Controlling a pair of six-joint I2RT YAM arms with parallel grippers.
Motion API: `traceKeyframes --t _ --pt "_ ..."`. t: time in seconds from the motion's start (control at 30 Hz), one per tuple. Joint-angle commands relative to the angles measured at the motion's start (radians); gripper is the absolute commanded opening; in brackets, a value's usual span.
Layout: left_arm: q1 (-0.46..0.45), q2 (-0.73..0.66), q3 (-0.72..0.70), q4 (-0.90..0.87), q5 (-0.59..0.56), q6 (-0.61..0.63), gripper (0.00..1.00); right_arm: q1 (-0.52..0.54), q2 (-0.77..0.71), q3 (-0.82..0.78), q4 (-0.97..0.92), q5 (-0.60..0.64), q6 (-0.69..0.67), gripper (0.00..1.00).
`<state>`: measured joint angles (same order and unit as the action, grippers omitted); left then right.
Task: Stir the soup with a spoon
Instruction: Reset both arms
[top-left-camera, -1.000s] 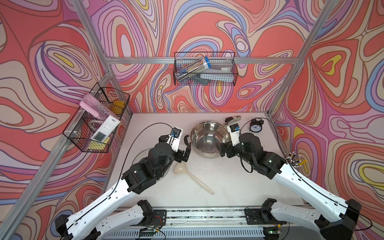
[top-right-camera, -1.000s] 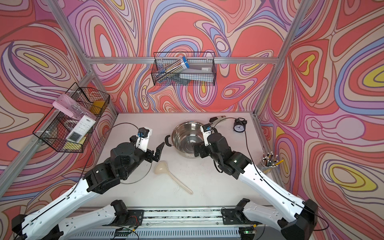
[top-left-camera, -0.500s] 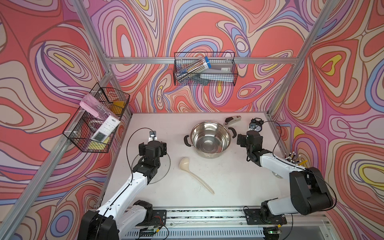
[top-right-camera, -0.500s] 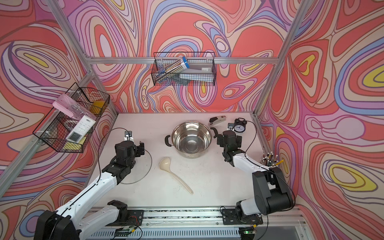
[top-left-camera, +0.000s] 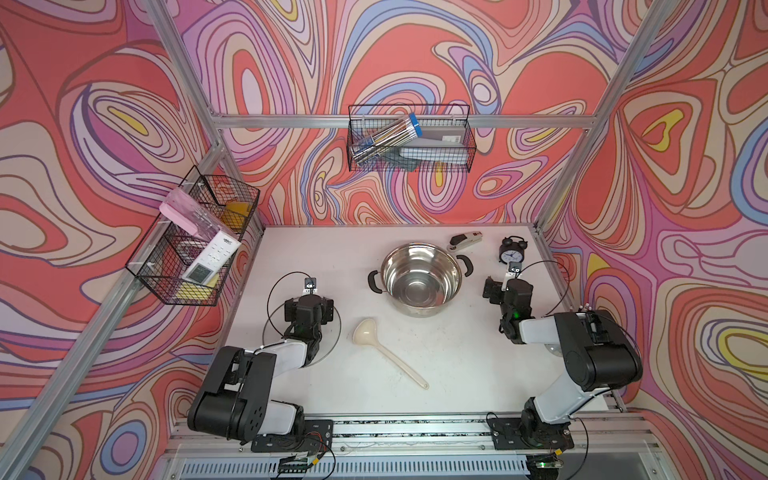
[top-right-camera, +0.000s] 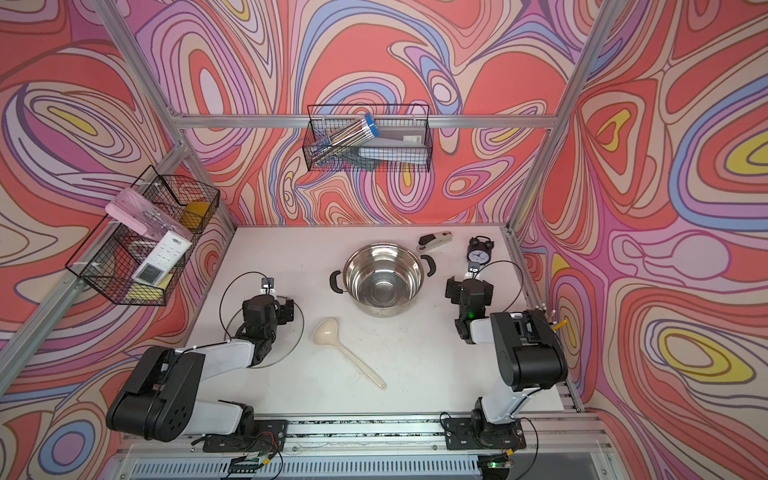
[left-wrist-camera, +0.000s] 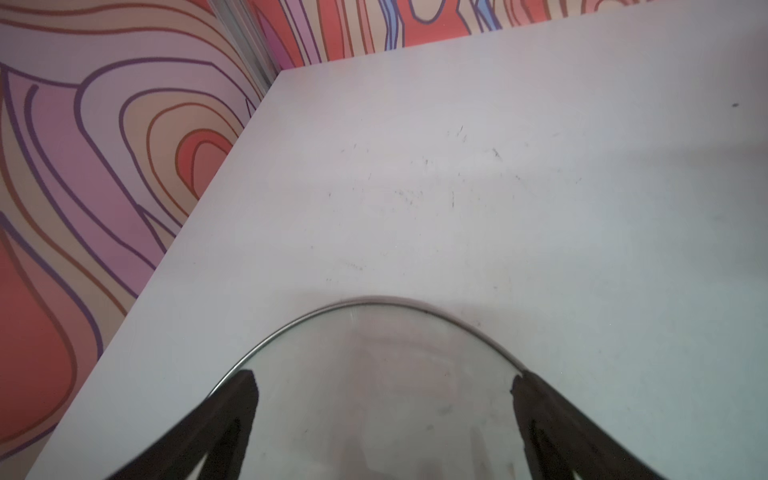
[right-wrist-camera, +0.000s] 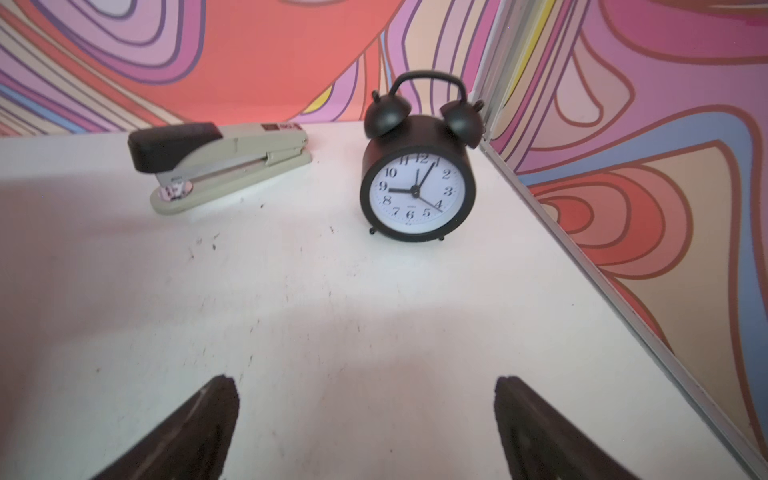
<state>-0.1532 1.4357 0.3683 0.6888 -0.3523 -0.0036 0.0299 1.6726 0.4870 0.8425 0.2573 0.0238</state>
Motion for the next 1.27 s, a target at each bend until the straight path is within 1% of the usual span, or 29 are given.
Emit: traceKeyframes --t 0.0,0.07,0.1,0.13,0.2,0.27,0.33,0.4,0.47,0.53,0.63,0.9,1.0,1.23 --pt "0.058 0.078 -0.051 0.301 0.105 0.016 0.99 -0.003 0.013 -0.061 0.168 -0.13 -0.005 0.98" --pt "0.062 0.128 -0.067 0.393 0.102 0.021 0.99 -0.003 0.024 -0.038 0.148 -0.131 -0.012 0.98" --pt "0.062 0.115 -0.053 0.338 0.105 0.015 0.99 -0.003 0.021 -0.024 0.11 -0.134 -0.008 0.98" --pt "0.066 0.094 -0.027 0.252 0.122 0.005 0.99 -0.002 0.031 -0.023 0.127 -0.136 -0.009 0.98" --pt "0.079 0.118 -0.004 0.253 0.152 0.012 0.99 -0.003 0.026 -0.022 0.116 -0.137 -0.007 0.98" --pt "0.11 0.098 0.016 0.169 0.199 -0.021 0.99 -0.002 0.026 -0.022 0.114 -0.139 -0.007 0.98" --pt "0.121 0.11 0.009 0.21 0.211 -0.02 0.99 -0.002 0.028 -0.02 0.112 -0.136 -0.004 0.98" --pt "0.121 0.099 0.008 0.191 0.21 -0.024 0.99 -0.004 0.028 -0.021 0.114 -0.133 -0.002 0.98" --pt "0.119 0.103 -0.003 0.222 0.223 -0.019 0.99 -0.004 0.027 -0.024 0.121 -0.129 -0.004 0.98" --pt "0.119 0.103 0.013 0.188 0.258 -0.003 0.99 -0.004 0.027 -0.025 0.124 -0.127 -0.006 0.98" --pt "0.119 0.104 0.004 0.211 0.26 -0.004 0.99 -0.004 0.027 -0.025 0.126 -0.126 -0.006 0.98" --pt "0.119 0.106 0.011 0.194 0.264 -0.002 0.99 -0.005 0.029 -0.023 0.124 -0.125 -0.006 0.98" --pt "0.133 0.107 0.027 0.164 0.299 -0.008 0.99 -0.004 0.029 -0.023 0.123 -0.125 -0.006 0.98" --pt "0.135 0.102 0.016 0.181 0.3 -0.006 0.99 -0.004 0.026 -0.025 0.124 -0.125 -0.004 0.98"
